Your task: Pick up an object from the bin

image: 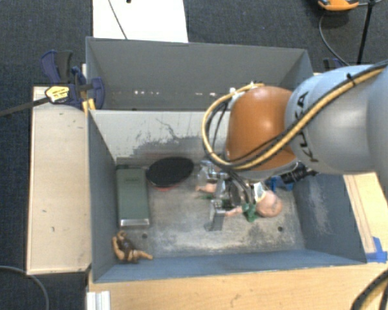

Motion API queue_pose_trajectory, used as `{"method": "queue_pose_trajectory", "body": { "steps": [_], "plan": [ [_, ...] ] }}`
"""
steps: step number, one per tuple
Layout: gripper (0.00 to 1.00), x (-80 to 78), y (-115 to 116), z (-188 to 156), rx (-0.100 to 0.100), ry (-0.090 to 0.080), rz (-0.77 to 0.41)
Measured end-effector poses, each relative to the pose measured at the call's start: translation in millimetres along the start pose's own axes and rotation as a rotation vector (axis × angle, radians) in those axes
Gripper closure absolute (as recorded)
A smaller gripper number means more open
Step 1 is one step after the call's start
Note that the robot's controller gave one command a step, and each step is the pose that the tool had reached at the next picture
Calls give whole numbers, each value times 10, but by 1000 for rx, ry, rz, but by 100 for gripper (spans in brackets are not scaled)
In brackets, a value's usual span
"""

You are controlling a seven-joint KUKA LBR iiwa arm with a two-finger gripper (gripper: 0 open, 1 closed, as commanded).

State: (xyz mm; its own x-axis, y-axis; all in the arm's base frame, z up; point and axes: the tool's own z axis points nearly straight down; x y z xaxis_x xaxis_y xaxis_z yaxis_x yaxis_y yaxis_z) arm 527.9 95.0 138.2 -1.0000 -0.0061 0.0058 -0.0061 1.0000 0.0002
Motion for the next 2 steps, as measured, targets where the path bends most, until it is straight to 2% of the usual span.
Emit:
{"method": "queue_pose_trajectory", "body": {
  "steps": [1, 2],
  "plan": [
    [0, -20, -5, -43, -1, -8, 4],
    [0, -384, -583, 476, -2, -14, 97]
  ]
}}
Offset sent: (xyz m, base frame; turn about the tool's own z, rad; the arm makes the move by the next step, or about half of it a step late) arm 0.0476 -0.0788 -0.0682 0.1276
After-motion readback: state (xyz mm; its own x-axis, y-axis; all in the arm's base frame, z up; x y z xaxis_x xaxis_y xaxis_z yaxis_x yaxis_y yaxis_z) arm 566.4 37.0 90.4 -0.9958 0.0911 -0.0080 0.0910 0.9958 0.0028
